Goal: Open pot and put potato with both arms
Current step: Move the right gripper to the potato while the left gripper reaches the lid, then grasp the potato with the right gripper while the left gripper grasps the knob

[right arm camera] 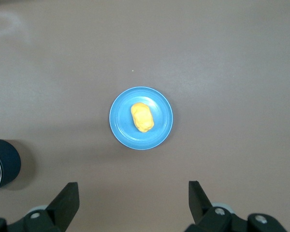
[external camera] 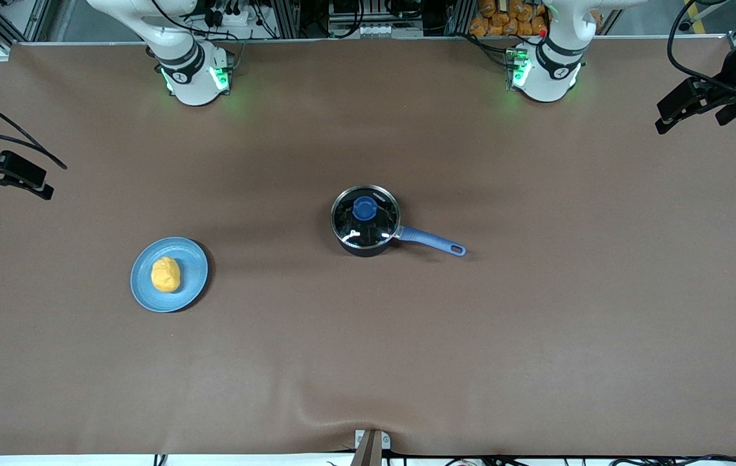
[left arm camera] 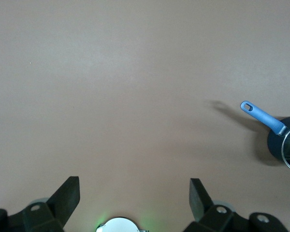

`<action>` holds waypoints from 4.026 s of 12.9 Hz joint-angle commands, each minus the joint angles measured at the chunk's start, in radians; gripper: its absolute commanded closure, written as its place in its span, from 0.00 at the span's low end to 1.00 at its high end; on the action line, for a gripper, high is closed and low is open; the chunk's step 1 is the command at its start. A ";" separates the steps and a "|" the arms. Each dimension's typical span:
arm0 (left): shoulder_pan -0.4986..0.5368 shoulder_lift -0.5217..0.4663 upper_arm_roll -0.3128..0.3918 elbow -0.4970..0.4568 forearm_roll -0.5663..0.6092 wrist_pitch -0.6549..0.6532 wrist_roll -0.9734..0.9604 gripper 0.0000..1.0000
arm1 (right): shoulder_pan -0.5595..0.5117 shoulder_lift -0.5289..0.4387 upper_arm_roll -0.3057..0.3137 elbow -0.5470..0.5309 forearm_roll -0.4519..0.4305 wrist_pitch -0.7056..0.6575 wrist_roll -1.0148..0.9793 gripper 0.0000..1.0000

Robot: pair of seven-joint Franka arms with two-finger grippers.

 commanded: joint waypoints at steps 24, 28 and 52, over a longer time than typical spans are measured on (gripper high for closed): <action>-0.188 0.322 -0.242 0.176 0.025 0.159 -0.045 0.00 | 0.079 0.356 0.003 -0.467 0.003 0.717 -0.120 0.00; -0.374 0.466 -0.234 0.251 0.027 0.214 -0.342 0.00 | 0.070 0.399 0.000 -0.478 0.002 0.785 -0.191 0.00; -0.604 0.796 -0.220 0.161 0.203 0.633 -0.723 0.00 | 0.024 0.479 -0.005 -0.471 -0.014 0.897 -0.201 0.66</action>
